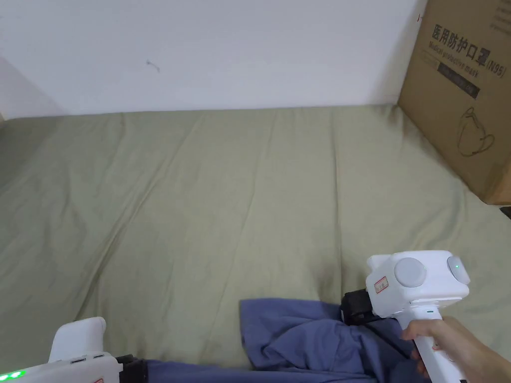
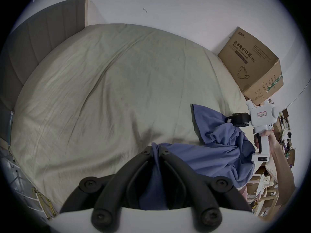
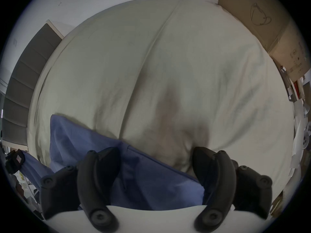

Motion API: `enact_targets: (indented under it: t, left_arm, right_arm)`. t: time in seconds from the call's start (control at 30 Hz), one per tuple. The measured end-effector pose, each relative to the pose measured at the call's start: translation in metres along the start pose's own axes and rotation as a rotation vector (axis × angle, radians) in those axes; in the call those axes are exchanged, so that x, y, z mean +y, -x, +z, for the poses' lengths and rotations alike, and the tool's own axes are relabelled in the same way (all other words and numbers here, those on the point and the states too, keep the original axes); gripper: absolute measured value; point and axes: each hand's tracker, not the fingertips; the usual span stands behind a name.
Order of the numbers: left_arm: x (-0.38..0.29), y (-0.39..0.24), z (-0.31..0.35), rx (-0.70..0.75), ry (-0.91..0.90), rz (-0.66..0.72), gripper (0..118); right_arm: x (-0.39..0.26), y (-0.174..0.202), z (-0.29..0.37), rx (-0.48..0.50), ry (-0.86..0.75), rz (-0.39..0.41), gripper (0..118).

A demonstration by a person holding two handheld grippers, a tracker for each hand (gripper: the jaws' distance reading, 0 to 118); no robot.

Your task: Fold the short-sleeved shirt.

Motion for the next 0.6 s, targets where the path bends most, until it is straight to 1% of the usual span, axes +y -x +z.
enact_targets:
  t: [0.03,0.07,0.1,0.13,0.17,0.2,0.23,0.27,0.3,0.33,0.4,0.5,0.57,0.6]
  left_arm:
    - [0.000,0.000,0.000,0.003,0.007,0.005,5]
    - [-0.001,0.001,0.000,0.001,0.004,0.006,4]
    - [-0.001,0.001,0.001,0.000,-0.004,0.006,4]
    - [0.000,0.001,0.002,0.006,-0.001,0.003,4]
    - [0.000,0.000,0.003,0.015,-0.006,-0.010,4]
    - [0.001,0.000,0.005,0.023,-0.012,-0.016,4]
    - [0.002,0.001,0.008,0.023,-0.008,-0.013,4]
    - [0.003,0.002,0.010,0.020,-0.012,-0.012,4]
    - [0.004,0.001,0.012,0.018,-0.019,-0.012,4]
    - [0.006,0.000,0.016,0.023,-0.021,-0.016,4]
    - [0.009,-0.002,0.024,0.040,-0.047,-0.048,4]
    - [0.019,-0.002,0.038,0.062,-0.076,-0.063,4]
    - [0.028,-0.005,0.053,0.090,-0.142,-0.085,4]
    - [0.034,-0.007,0.062,0.094,-0.174,-0.101,4]
  right_arm:
    - [0.000,0.003,0.003,-0.023,0.001,0.007,80]
    - [-0.001,0.005,0.005,-0.026,-0.003,0.040,75]
    - [0.000,0.005,0.007,-0.031,-0.005,0.056,69]
    - [0.000,0.006,0.008,-0.030,0.000,0.043,58]
    - [0.000,0.007,0.010,-0.033,-0.001,0.041,44]
    - [-0.001,0.007,0.014,-0.062,-0.038,0.022,24]
    - [-0.001,0.006,0.016,-0.060,-0.055,-0.041,7]
    - [0.000,0.002,0.016,-0.049,-0.053,-0.077,7]
    - [0.001,-0.003,0.017,0.001,-0.044,-0.121,5]
    - [0.000,-0.007,0.019,0.044,-0.041,-0.149,5]
    - [-0.002,-0.010,0.031,0.064,-0.066,-0.195,5]
    - [0.002,-0.015,0.064,0.078,-0.137,-0.177,5]
    - [0.008,-0.021,0.092,0.077,-0.192,-0.186,5]
    - [0.011,-0.025,0.108,0.090,-0.231,-0.214,5]
